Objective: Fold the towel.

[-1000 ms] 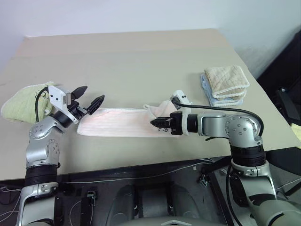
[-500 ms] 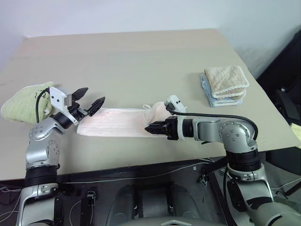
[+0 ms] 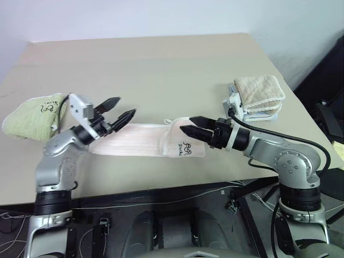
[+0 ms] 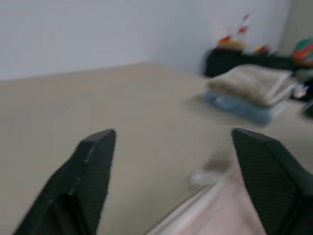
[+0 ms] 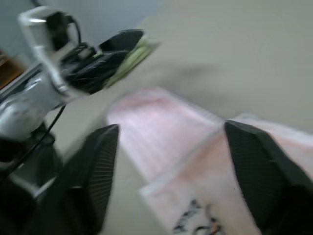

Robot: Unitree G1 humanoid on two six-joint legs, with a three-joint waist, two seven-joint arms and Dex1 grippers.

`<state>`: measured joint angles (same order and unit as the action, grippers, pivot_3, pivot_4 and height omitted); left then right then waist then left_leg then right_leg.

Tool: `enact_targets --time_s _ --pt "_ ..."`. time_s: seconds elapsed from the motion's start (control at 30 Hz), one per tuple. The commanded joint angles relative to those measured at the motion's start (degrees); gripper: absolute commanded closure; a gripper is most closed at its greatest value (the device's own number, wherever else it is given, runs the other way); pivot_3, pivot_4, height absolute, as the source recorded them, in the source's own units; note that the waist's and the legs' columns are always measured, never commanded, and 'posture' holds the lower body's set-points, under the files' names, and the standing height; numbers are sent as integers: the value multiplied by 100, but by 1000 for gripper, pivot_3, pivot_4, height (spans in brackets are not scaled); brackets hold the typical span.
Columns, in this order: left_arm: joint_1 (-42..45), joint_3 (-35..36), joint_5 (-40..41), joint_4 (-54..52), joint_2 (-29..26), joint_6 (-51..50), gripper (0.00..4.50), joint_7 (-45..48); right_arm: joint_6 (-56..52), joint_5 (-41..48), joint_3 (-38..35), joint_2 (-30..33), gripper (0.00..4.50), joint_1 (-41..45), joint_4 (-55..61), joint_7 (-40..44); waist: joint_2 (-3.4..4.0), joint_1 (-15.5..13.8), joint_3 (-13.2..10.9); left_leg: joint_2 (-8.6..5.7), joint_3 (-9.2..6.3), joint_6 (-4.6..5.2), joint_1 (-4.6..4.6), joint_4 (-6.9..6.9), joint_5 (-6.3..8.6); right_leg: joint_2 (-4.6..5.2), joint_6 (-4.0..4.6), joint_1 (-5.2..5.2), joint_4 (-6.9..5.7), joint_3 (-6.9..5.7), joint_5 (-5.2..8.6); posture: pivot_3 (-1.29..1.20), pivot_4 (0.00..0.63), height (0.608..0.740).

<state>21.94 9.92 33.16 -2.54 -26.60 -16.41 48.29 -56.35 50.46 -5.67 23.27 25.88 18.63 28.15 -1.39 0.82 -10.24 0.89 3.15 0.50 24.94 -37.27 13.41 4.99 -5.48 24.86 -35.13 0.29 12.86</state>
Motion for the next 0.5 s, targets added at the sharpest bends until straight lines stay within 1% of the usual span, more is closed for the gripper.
enact_targets --time_s 0.03,0.07,0.2,0.23,0.27,0.4,0.5 --pt "122 -441 20 -398 146 -285 1994 1 561 -351 -50 -72 2411 -45 -187 27 0 13 0 0 1 0 -1 0 -1 -4 -1 0 -1 1 0 0 150 740" --pt "145 -561 19 -421 211 -335 2329 30 661 -445 -19 -110 2727 -64 -260 5 0 14 0 1 1 0 -2 0 -1 -7 -2 -1 -1 1 -1 0 150 740" --pt "296 -986 8 -402 418 -530 3760 154 1094 -921 191 -279 4221 -137 -511 -46 0 0 0 1 2 1 -3 -2 -1 -18 -5 -2 -2 3 -1 0 150 740" --pt "346 -1072 -23 -371 473 -545 4100 155 1190 -1032 246 -324 4492 -151 -563 -58 0 -3 0 1 1 1 -3 -4 -1 -20 -5 -2 -3 2 -1 0 150 740" --pt "417 -1160 -88 -324 534 -570 4457 115 1275 -1151 297 -391 4500 -143 -651 -114 0 -3 0 1 1 1 -3 -6 -2 -22 -5 -4 -3 2 -1 0 150 740" --pt "736 -1491 -449 -56 660 -783 4457 -114 1469 -1365 307 -676 4500 -108 -983 -269 0 -12 0 0 -3 1 -3 -17 -2 -27 -4 -10 -3 2 0 0 150 740" --pt "757 -1691 -518 44 601 -905 4457 135 1723 -1691 419 -745 4500 -154 -1246 -275 0 1 0 -2 -3 1 -5 -18 -2 -28 -5 -13 -3 2 0 0 150 740"
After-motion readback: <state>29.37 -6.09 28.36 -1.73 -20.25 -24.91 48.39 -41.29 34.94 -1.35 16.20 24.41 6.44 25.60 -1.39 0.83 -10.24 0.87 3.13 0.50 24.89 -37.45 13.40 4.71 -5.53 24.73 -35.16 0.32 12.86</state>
